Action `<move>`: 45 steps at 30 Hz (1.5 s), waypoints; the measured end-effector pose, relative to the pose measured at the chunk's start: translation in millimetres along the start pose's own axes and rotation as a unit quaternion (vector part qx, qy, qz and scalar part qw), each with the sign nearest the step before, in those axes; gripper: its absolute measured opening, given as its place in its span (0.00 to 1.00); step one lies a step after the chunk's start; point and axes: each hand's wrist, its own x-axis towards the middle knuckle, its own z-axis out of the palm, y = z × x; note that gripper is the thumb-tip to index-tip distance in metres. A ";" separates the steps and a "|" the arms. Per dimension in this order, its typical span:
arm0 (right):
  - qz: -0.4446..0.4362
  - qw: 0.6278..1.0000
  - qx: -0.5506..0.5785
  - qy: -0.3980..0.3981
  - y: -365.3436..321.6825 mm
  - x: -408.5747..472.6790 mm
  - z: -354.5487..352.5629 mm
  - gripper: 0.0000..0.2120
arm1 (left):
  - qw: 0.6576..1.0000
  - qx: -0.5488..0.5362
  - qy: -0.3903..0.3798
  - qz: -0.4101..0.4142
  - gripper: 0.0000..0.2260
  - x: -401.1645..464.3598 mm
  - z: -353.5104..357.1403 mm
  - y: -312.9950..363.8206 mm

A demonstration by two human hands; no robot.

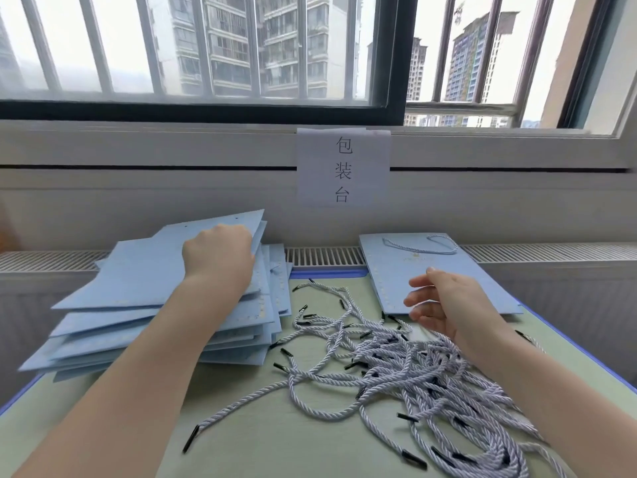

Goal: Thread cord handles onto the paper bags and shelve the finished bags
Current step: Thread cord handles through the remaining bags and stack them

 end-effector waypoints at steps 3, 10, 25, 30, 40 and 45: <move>-0.022 0.999 0.013 -0.037 -2.0 -4.6 4.8 0.16 | 0.998 -0.006 0.058 0.021 0.17 -7.5 -19.7 11.7; 0.022 0.986 0.096 -0.132 -6.3 -13.7 17.5 0.20 | 0.976 -0.132 0.054 0.162 0.10 -47.4 -47.2 63.8; 0.024 0.989 0.098 -0.107 -6.0 -8.1 1.1 0.09 | 0.949 -0.184 0.047 0.252 0.16 -54.4 -19.2 82.2; 0.007 0.996 0.077 -0.039 -8.1 -3.6 -10.8 0.11 | 0.954 -0.282 -0.031 0.095 0.23 -22.3 -9.4 52.4; -0.038 0.992 -0.025 -0.118 -1.4 -4.4 -2.1 0.13 | 0.740 -0.640 -0.172 -0.118 0.07 10.1 16.1 8.7; -0.170 0.890 -0.411 -0.098 -5.0 3.1 -17.9 0.11 | 0.741 -0.647 -0.136 -0.116 0.08 15.4 15.4 0.0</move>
